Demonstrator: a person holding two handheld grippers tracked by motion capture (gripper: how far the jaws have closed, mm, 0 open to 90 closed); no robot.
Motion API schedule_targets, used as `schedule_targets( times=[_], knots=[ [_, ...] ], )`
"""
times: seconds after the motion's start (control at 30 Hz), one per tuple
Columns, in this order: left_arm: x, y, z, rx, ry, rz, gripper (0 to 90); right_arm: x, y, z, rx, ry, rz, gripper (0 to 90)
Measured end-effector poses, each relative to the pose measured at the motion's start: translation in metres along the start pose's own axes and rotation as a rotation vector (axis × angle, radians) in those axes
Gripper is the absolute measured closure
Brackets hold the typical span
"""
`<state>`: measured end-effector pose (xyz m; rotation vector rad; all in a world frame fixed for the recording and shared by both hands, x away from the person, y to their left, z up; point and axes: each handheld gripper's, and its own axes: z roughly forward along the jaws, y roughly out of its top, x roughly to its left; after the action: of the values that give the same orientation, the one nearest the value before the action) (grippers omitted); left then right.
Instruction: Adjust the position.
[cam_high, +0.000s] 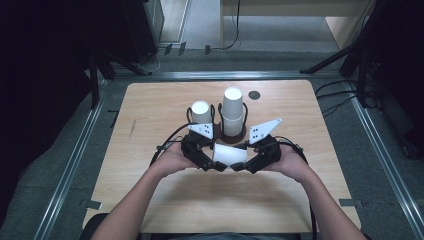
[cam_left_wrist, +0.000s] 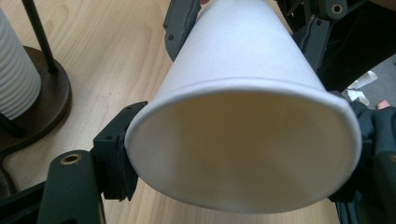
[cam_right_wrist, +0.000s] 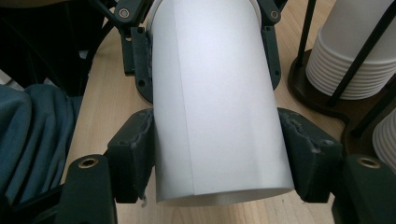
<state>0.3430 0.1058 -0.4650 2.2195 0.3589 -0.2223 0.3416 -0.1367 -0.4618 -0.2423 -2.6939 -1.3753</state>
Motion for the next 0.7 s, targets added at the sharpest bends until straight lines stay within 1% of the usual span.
schedule_targets(
  times=[0.07, 0.13, 0.17, 0.2, 0.23, 0.27, 0.3, 0.37, 0.4, 0.5, 0.53, 0.63, 0.67, 0.7],
  knots=[
    [-0.001, 0.0, 0.001, 0.005, 0.005, 0.007, 23.6, 0.0, 0.0, 0.0, 0.009, -0.003, 0.007, 32.1],
    [-0.002, 0.002, 0.001, 0.027, 0.01, 0.015, 23.6, 0.0, 0.0, 0.001, 0.02, 0.003, 0.023, 31.0],
    [-0.002, 0.003, 0.0, 0.028, 0.01, 0.014, 23.6, 0.0, 0.0, 0.002, 0.025, 0.005, 0.033, 29.8],
    [-0.002, 0.003, 0.0, 0.031, 0.009, 0.006, 23.6, 0.001, 0.0, 0.002, 0.025, 0.003, 0.032, 28.7],
    [-0.001, 0.003, 0.0, 0.036, 0.012, 0.009, 23.6, 0.002, 0.0, 0.002, 0.027, -0.001, 0.027, 27.3],
    [0.0, 0.002, -0.001, 0.043, 0.014, 0.0, 23.6, 0.002, 0.0, 0.002, 0.034, -0.009, 0.023, 25.3],
    [0.001, 0.002, -0.001, 0.055, 0.022, 0.002, 23.6, 0.002, 0.0, 0.002, 0.038, -0.019, 0.022, 23.9],
    [0.003, 0.001, -0.004, 0.059, 0.024, -0.012, 23.6, 0.002, -0.001, 0.002, 0.049, -0.033, 0.032, 23.4],
    [0.003, 0.0, -0.005, 0.059, 0.03, -0.011, 23.6, 0.002, -0.002, 0.001, 0.051, -0.046, 0.032, 23.3],
    [0.004, 0.001, -0.007, 0.073, 0.038, -0.016, 23.5, 0.001, -0.004, 0.001, 0.06, -0.056, 0.038, 22.8],
    [0.005, 0.001, -0.008, 0.088, 0.035, -0.016, 23.5, 0.0, -0.004, 0.001, 0.063, -0.059, 0.04, 22.5],
    [0.006, 0.002, -0.011, 0.125, 0.053, -0.015, 23.5, -0.001, -0.006, 0.002, 0.071, -0.07, 0.056, 21.9],
    [0.005, 0.002, -0.012, 0.128, 0.064, -0.011, 23.5, -0.001, -0.007, 0.002, 0.073, -0.076, 0.057, 21.5],
    [0.006, 0.002, -0.014, 0.126, 0.061, -0.014, 23.5, -0.001, -0.007, 0.001, 0.073, -0.085, 0.053, 21.0]
  ],
)
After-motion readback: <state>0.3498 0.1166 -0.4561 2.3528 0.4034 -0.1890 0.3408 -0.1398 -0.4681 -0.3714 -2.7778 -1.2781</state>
